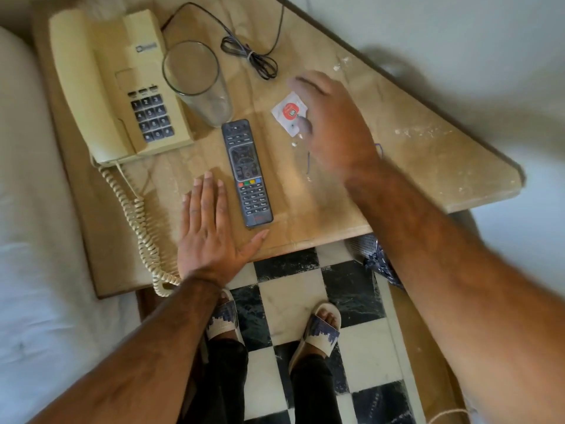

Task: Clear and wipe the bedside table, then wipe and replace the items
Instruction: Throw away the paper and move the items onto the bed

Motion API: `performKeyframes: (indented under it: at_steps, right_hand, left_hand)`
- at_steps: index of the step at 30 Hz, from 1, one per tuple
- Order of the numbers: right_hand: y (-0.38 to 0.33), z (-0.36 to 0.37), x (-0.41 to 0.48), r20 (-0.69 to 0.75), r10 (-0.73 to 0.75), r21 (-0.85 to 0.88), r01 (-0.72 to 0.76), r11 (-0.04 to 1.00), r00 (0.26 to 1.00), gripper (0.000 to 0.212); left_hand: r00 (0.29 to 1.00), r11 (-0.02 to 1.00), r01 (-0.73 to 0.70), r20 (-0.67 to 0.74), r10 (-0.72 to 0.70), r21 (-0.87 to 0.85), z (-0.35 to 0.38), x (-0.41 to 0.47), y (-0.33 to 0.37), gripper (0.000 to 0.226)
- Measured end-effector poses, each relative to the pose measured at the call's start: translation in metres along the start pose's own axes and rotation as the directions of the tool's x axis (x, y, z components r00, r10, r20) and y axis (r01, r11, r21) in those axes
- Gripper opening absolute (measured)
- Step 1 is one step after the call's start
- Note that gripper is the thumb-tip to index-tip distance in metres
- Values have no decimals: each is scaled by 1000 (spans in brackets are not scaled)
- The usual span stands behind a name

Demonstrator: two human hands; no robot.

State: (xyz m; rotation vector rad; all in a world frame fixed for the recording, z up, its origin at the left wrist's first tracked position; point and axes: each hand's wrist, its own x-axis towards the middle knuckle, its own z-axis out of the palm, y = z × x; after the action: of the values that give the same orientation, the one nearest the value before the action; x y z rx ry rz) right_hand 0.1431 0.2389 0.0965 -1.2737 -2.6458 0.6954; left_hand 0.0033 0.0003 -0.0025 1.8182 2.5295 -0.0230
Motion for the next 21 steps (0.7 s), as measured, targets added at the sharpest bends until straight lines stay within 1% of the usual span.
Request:
performKeyframes:
  at_steps: [2,4,5,7,8,10,11,12,13,15,16,18,21]
  right_hand:
    - [-6,6,33,129,-53,-143,71,987,990,55]
    - [-10,11,54,239,-37,-253,99,962,970,46]
    - [-9,13,59,252,-23,-300,101,949,967,39]
    - [-5,14,61,231,-12,-355,96,930,973,30]
    - [-3,12,60,216,-9,-347,86,934,976,29]
    - [3,5,54,167,15,-253,28,967,986,30]
    - [7,-1,47,97,38,-167,-21,986,995,28]
    - [13,-10,36,0,90,-50,-90,995,996,25]
    - [21,-21,19,-111,159,73,-152,986,981,21]
    - [38,-37,-28,-286,329,267,-254,929,900,17]
    - [51,-43,-59,-322,424,322,-323,890,846,15]
    - [76,-43,-125,-316,597,379,-479,792,737,12]
    - [119,-24,-209,-264,745,319,-673,667,613,15]
  left_hand:
    - [1000,1000,-2,7,2,-3,-1,0,0,117]
    - [1000,1000,-2,6,2,-8,-2,-1,-1,116]
    - [1000,1000,-2,5,2,-10,-2,-1,-1,116]
    - [1000,1000,-5,4,5,-12,-1,-1,-1,116]
    - [1000,1000,-6,2,6,-14,-1,-1,-1,116]
    - [1000,1000,-10,-3,10,-15,-1,-1,-2,116]
    - [1000,1000,-12,-5,12,-19,0,-1,-2,116]
    - [1000,1000,-15,-4,15,-21,0,-1,-2,115]
    - [1000,1000,-15,3,15,-23,0,-1,-1,115]
    - [1000,1000,-4,14,5,-24,0,-2,-3,116]
    - [1000,999,-5,15,5,-32,0,-2,-2,116]
    - [1000,999,-8,18,9,-37,1,-2,-3,116]
    - [1000,999,-1,-11,1,-35,5,-2,-3,116]
